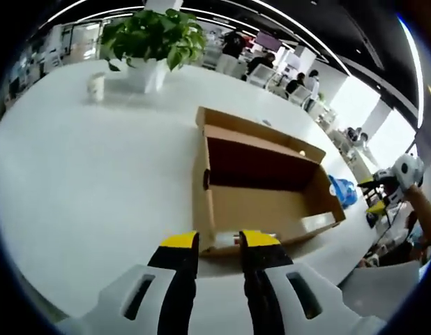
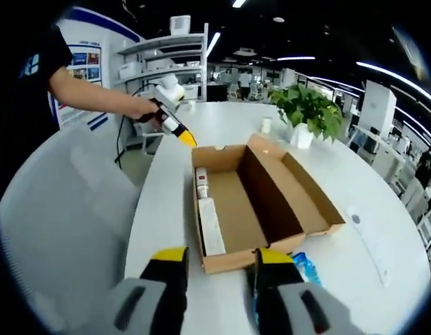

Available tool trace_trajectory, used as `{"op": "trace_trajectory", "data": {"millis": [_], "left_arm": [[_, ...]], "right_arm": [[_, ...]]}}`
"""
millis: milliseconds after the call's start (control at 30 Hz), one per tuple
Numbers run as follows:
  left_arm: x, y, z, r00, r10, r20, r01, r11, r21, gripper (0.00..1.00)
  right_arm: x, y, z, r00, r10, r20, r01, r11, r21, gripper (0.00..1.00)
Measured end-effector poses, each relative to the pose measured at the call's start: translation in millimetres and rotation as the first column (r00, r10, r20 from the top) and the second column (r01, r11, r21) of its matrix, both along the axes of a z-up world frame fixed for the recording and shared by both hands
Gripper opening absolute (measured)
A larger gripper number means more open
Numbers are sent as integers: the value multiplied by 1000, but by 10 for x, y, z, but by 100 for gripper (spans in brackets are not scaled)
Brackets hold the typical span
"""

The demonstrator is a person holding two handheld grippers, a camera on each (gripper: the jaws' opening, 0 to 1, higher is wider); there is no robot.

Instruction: Operate the shoe box by opening the lid, removing the specified soft item, and placing it in the target area until the item is outside and the box remains undamaged.

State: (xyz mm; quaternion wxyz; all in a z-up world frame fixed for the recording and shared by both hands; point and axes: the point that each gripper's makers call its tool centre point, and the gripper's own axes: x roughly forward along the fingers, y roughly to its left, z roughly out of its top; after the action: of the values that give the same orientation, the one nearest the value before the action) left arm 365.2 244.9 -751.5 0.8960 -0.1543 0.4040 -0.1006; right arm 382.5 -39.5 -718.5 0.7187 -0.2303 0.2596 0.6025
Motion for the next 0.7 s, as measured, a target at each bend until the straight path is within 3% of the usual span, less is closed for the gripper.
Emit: {"op": "trace_trajectory", "data": {"millis": [433,700], "left_arm": [[64,21,-130,999,28,-46,-28,1000,14,9],[43,36,-183,998,46,-52,-46,999,1,6]], "right_arm": [[162,318,-298,996,78,45,-74,992,-99,35],[246,429,-457,997,78,22,-74,989,-128,35]]}}
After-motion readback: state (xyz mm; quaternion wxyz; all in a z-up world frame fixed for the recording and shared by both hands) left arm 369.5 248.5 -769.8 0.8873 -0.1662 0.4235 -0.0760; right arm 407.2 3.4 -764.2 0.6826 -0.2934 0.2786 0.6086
